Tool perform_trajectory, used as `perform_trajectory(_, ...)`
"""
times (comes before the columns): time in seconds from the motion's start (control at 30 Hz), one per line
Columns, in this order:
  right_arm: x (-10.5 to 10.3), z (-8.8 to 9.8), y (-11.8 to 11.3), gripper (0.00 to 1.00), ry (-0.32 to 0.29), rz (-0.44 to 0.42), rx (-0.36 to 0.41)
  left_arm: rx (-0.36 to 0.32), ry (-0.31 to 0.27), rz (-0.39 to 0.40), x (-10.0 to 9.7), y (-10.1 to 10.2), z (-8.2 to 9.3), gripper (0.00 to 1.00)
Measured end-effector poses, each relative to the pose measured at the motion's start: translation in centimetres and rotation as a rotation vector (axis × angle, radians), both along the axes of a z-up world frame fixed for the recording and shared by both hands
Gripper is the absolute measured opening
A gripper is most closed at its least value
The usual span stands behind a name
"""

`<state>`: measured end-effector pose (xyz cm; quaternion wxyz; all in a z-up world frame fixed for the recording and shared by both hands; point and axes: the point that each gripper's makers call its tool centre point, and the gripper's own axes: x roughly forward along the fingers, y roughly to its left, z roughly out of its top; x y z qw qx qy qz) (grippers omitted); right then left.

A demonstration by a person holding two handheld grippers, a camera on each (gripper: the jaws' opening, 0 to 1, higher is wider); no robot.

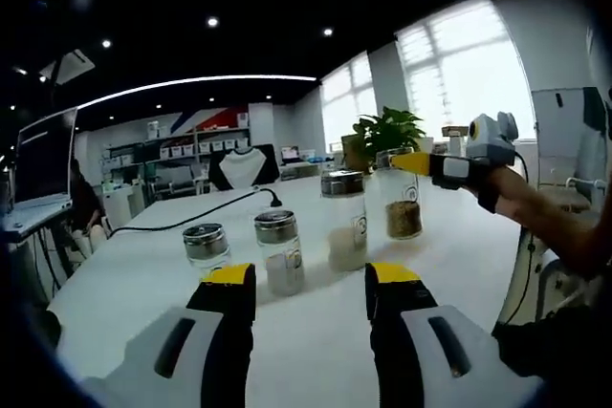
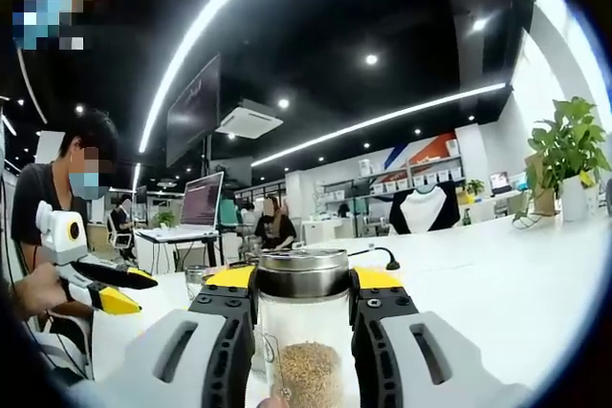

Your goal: Rotate the seasoning bottle until the label or dispensing opening points toward the visible target arrow and the bottle remains upright within the marked orientation range

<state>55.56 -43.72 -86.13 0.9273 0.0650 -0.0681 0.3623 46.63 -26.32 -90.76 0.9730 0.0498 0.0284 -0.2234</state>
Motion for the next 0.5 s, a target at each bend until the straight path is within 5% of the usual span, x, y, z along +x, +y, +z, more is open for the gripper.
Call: perform_trajectory(0.5, 1.9, -1.1, -0.3, 0.35, 0.013, 0.002, -0.033, -0.015, -0.003, 0.005, 0.1, -0.1, -0.1, 0.49)
